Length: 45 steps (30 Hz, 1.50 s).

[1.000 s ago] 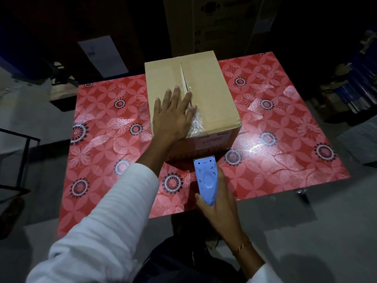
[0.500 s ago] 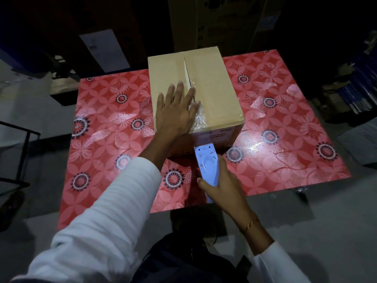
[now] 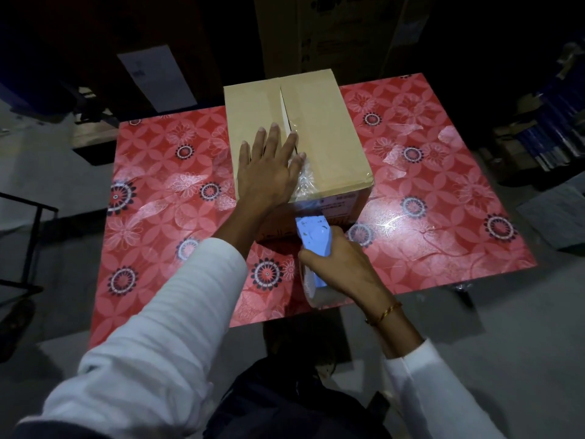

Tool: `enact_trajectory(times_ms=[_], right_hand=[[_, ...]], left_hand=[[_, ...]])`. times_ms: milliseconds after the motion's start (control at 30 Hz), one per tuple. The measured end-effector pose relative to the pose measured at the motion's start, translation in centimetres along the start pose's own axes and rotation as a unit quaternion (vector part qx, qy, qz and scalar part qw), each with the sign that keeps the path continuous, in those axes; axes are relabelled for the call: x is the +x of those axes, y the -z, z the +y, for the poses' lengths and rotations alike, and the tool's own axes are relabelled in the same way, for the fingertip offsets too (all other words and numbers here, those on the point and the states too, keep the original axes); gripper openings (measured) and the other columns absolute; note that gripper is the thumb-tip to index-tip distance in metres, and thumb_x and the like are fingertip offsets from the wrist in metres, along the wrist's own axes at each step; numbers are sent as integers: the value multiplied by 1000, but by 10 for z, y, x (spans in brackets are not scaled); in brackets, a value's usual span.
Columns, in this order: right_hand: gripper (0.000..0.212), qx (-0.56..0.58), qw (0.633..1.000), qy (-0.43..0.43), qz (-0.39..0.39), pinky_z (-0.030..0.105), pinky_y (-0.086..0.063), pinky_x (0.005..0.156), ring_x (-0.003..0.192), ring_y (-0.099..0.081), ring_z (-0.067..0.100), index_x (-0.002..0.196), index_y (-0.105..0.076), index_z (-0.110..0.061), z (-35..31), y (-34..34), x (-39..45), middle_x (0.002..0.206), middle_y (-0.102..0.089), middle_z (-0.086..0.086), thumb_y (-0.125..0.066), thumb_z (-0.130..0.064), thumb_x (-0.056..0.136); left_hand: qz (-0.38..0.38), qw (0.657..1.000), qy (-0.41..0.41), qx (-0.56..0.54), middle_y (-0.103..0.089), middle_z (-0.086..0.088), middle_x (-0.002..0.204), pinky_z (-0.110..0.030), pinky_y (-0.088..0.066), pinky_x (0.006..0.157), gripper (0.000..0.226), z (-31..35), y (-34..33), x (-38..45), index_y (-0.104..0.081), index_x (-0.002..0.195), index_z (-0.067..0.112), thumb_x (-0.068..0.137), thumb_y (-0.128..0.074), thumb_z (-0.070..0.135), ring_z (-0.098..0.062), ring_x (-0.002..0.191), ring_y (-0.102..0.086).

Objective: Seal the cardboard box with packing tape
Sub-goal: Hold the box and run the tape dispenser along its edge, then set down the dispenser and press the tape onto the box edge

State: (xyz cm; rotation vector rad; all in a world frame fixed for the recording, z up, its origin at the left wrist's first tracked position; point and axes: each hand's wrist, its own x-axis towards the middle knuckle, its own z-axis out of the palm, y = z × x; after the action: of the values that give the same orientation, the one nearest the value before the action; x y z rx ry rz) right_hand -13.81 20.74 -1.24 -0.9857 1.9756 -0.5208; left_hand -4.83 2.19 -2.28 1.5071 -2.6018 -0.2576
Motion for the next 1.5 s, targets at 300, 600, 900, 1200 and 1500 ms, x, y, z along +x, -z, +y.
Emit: enact_trajectory(times_ms=[300,600,900,1200,1500], right_hand=[[53,230,970,-60,-54,54,-58,93,99,-74,26,107,-58,-38,65,-16,4,106,-78,2,-80,-46,60],[22,465,884,-47,11,26,-57,65,85,-72,19,117,-66,-4,107,26,7,97,-77,9,-59,-10,98],[20,474,872,-43,114,32,-54,87,90,-70,17,102,-78,-11,114,36,42,99,-78,5,-59,-14,98],[25,395,896,-60,196,31,-49,75,85,-66,16,93,-76,-21,120,55,73,95,-75,1,-52,-22,102],[36,205,946,-33,248,42,-42,85,104,-57,38,98,-68,2,132,59,109,112,-56,25,-46,-26,99]], left_hand=[[0,1000,-4,0,-6,-2,169,-50,0,123,64,-2,1,1,-16,159,34,99,-10,59,-23,156,0],[-6,1000,-11,17,-5,-2,170,-53,0,122,63,-14,4,15,-14,159,34,101,-11,58,-25,156,0],[106,992,-32,66,-63,-9,131,-44,-46,92,55,-32,11,34,-60,123,18,103,-23,52,-31,119,-57],[195,979,-4,-53,-68,-9,120,-41,-39,93,36,-35,10,2,-66,120,11,102,-45,33,-28,109,-58],[106,991,-53,-58,-41,-13,157,-45,-28,118,55,-44,7,-26,-49,145,10,105,-32,43,-29,145,-36]])
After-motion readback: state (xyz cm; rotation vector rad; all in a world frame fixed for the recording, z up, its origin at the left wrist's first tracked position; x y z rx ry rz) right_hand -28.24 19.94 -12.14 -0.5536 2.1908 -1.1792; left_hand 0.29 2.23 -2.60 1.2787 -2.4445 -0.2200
